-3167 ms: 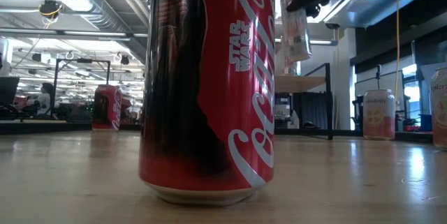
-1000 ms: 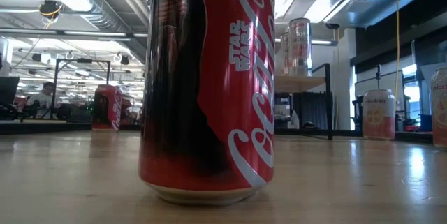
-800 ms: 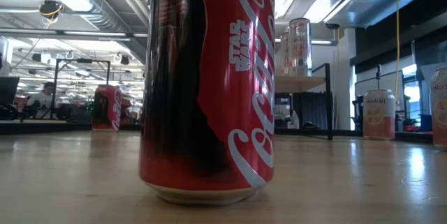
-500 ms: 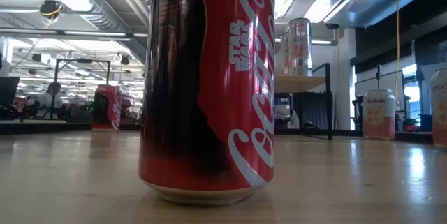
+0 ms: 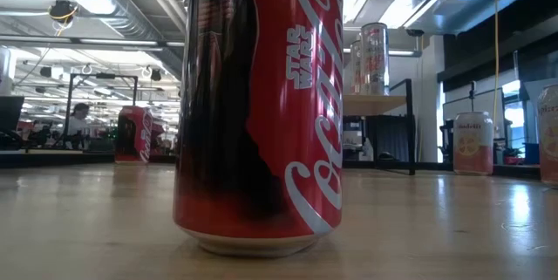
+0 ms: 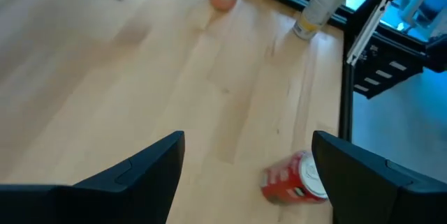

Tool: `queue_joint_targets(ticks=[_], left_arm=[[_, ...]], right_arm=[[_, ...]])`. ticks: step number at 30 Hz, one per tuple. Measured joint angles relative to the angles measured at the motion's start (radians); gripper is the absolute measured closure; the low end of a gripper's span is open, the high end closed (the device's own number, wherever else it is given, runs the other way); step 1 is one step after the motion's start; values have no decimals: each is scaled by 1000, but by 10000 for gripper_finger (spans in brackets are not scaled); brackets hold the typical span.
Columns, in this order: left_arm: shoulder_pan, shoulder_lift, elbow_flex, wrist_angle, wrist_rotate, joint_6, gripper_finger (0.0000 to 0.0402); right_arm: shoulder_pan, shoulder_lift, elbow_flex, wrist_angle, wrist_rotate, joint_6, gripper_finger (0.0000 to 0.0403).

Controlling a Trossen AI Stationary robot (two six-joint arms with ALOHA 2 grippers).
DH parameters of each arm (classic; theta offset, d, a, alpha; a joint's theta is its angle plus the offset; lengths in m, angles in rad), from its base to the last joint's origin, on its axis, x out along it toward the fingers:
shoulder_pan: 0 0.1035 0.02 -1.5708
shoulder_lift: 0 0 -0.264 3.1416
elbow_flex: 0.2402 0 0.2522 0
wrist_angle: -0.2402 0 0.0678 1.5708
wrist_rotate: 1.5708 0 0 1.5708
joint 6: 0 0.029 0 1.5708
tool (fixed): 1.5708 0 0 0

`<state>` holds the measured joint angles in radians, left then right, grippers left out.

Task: Place canned beverage on shelf
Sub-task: Put the bottom white-yellow soda can on the shelf

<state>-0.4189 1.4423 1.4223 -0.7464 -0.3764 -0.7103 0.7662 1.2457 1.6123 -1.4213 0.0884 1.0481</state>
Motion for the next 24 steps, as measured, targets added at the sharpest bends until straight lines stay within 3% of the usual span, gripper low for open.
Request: queue_joint_targets(ticks=[6,12,24], left_arm=[[-82,67,0,2,-91,-107,100],[-114,111,0,10,-101,-186,100],[-135,123,0,33,-113,-207,100]], right_arm=[[140,0,-73,-18,-2,178,68],[236,0,-173,-14,-33,316,68],[295,0,-390,116,-144,528,68]])
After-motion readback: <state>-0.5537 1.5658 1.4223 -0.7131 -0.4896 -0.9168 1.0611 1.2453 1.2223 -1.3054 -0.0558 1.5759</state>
